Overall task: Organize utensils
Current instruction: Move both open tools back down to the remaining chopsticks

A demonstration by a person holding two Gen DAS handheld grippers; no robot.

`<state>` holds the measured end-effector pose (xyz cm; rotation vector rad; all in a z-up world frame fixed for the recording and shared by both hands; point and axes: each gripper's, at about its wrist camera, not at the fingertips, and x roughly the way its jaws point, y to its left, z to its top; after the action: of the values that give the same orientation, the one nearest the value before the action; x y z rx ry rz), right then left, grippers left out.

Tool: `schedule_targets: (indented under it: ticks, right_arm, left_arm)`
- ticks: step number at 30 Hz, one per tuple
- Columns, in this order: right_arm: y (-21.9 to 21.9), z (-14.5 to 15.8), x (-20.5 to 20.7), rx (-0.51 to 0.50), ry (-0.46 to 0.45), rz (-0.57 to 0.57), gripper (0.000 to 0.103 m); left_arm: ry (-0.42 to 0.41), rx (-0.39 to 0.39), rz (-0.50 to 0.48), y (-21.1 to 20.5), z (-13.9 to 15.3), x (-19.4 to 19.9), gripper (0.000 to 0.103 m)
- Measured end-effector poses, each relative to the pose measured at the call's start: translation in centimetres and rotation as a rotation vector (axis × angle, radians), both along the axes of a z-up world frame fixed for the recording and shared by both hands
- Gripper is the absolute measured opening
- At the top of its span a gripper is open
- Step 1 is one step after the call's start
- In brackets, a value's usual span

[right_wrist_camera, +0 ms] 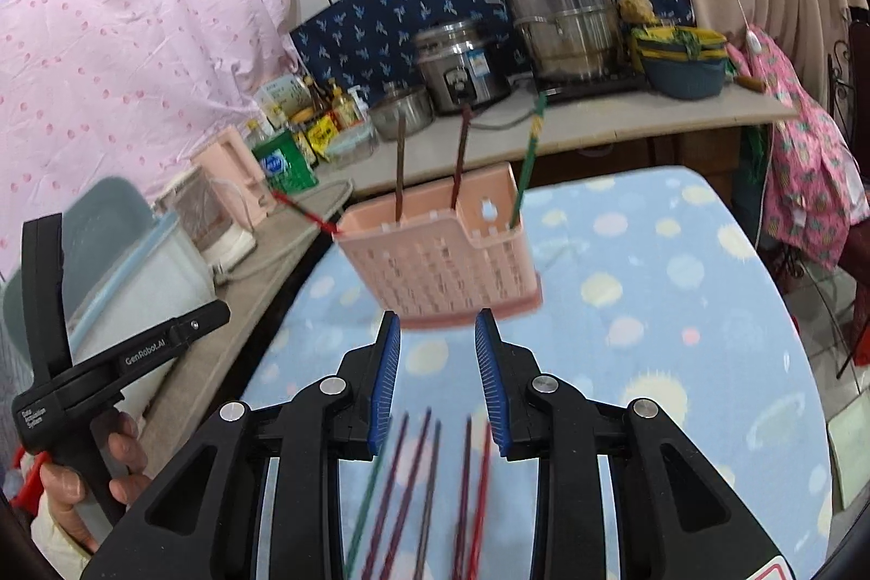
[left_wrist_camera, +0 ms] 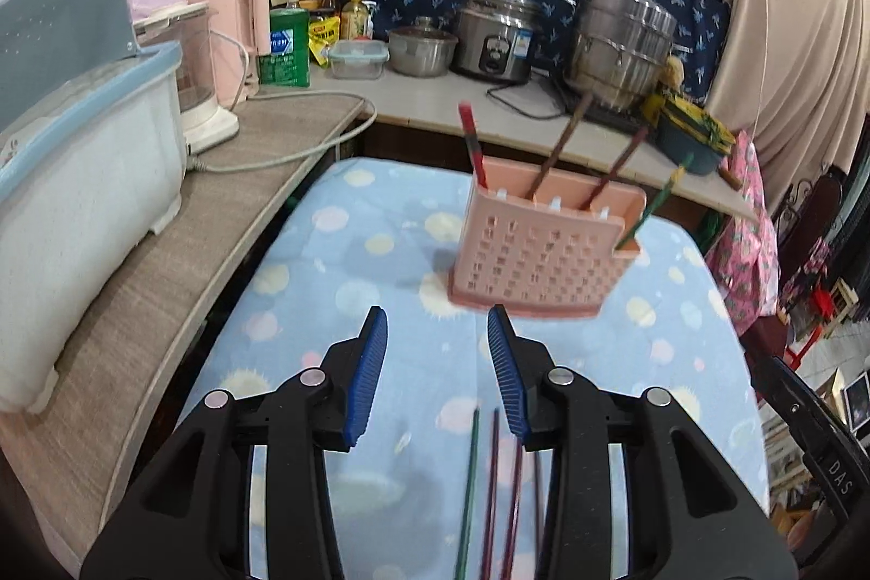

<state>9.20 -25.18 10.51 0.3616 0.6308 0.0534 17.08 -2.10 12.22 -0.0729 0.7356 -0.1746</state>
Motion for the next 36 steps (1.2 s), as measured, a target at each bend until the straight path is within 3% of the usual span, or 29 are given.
schedule_targets:
  ticks: [9, 17, 36]
  right_arm:
    - [2.1, -5.8, -5.3, -0.099, 0.124, 0.023, 0.028]
    - [3.1, -10.8, -8.1, -0.09, 0.248, 0.053, 0.028]
    - [5.0, -13.7, -9.3, -0.117, 0.319, 0.093, 0.028]
  left_arm:
    - [0.072, 0.051, -0.036, 0.2, -5.2, -4.7, 0.037]
    - [0.164, 0.07, -0.058, 0.2, -9.6, -7.4, 0.037]
    - [0.232, 0.1, -0.09, 0.0, -13.0, -10.6, 0.037]
